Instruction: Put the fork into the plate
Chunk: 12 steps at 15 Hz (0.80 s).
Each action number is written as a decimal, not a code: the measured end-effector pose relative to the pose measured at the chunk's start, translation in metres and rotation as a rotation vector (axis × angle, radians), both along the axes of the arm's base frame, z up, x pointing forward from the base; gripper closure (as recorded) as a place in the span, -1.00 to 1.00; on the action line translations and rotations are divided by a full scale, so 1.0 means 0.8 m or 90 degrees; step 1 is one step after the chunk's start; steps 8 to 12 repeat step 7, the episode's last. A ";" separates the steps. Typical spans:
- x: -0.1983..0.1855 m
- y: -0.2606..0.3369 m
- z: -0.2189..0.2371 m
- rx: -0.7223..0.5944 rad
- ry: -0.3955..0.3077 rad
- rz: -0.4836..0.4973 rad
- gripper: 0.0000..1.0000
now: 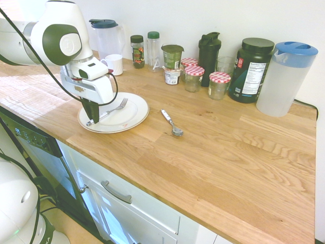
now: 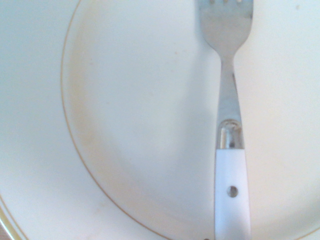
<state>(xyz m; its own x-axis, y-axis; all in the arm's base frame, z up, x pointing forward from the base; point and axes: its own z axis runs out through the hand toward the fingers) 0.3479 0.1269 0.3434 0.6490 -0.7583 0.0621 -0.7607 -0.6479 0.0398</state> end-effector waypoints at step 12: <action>-0.003 0.007 0.022 0.002 -0.038 -0.033 -1.00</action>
